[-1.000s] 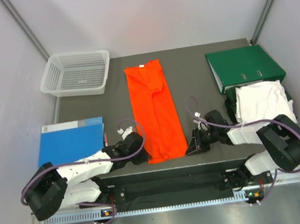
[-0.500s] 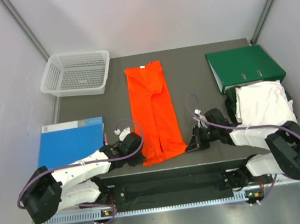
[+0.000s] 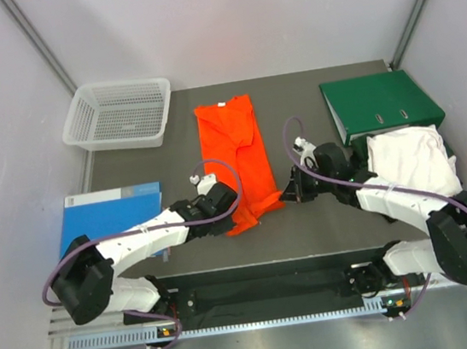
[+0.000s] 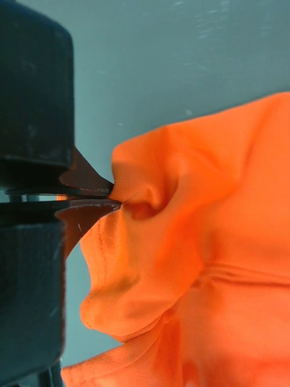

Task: Fold and stack the t-shirts
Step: Fold the folded rectangular tshirt in 1/3 of the way

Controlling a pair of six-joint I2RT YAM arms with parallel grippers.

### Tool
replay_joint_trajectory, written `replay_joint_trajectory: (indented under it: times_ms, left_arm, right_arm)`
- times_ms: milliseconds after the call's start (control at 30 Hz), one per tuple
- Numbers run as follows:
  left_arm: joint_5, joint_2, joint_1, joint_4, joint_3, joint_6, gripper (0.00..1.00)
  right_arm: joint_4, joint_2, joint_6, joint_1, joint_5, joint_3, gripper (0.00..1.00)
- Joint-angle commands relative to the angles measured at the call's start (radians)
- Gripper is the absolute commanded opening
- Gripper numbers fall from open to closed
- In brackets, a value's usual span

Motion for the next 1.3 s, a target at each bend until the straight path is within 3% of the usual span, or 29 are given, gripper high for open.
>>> replay_joint_trajectory:
  times_ms: [0,267,533,667,1200,1233,1267]
  left_arm:
    - [-0.055,0.015,0.041,-0.008,0.092,0.08,0.0]
    - [0.001,0.067,0.176,0.024,0.195,0.195,0.0]
    - [0.112,0.244,0.297,0.044,0.33,0.316,0.0]
    - [0.13,0.34,0.314,0.026,0.427,0.333,0.0]
    - [0.173,0.481,0.435,0.008,0.588,0.375,0.0]
    - [0.181,0.506,0.444,0.012,0.601,0.376,0.06]
    - [0.19,0.521,0.462,0.018,0.612,0.379,0.46]
  right_arm:
    - [0.019,0.052,-0.084,0.007,0.05,0.109,0.0]
    - [0.052,0.214,-0.12,0.007,0.067,0.263,0.0]
    - [0.069,0.365,-0.131,0.005,0.068,0.406,0.0]
    - [0.075,0.414,-0.132,0.002,0.079,0.46,0.0]
    - [0.083,0.584,-0.111,-0.03,0.084,0.61,0.0]
    - [0.077,0.617,-0.106,-0.038,0.091,0.635,0.0]
    - [0.072,0.639,-0.098,-0.044,0.09,0.65,0.01]
